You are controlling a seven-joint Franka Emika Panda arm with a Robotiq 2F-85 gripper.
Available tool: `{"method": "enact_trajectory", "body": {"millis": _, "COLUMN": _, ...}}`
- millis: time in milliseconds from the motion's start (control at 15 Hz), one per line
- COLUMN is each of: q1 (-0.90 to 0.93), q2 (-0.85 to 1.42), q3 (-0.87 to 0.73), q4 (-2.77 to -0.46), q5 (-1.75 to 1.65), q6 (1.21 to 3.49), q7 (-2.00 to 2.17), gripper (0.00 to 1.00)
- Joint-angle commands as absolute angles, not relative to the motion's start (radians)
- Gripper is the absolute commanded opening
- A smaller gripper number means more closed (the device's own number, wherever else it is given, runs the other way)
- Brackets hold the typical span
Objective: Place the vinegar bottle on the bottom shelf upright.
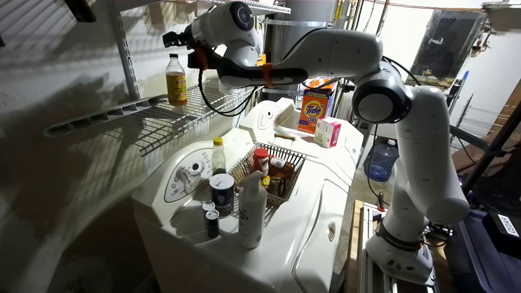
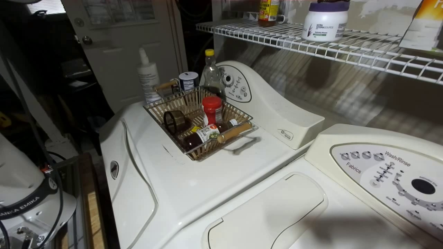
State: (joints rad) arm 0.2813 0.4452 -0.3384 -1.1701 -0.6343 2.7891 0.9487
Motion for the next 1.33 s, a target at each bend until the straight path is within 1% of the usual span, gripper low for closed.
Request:
{"method": "enact_trajectory", "body": {"millis": 0, "q1": 0.325, "q2": 0.316, "q3": -0.353, "q4": -1.332, "q5": -0.678, "q6": 2.776, "q7": 0.976, "gripper": 1.00}}
{"method": "enact_trajectory", "body": {"millis": 667, "q1": 0.352, "q2": 0.079, "q3": -0.325, "q4": -1.545, "q5": -0.658, "q6": 2.649, "q7": 0.876, "gripper": 1.00}}
{"method": "enact_trajectory", "body": {"millis": 1200, "q1": 0.369, "q2": -0.190, "q3": -0.284, "q4": -1.792, "q5": -0.460, "q6": 2.511, "q7": 0.761, "gripper": 1.00}}
{"method": "enact_trajectory", "body": {"millis": 1267, "q1": 0.231, "q2": -0.214, "q3": -0.150, "q4": -1.811, "q5": -0.408, "q6": 2.499, "q7": 0.732, "gripper": 1.00}}
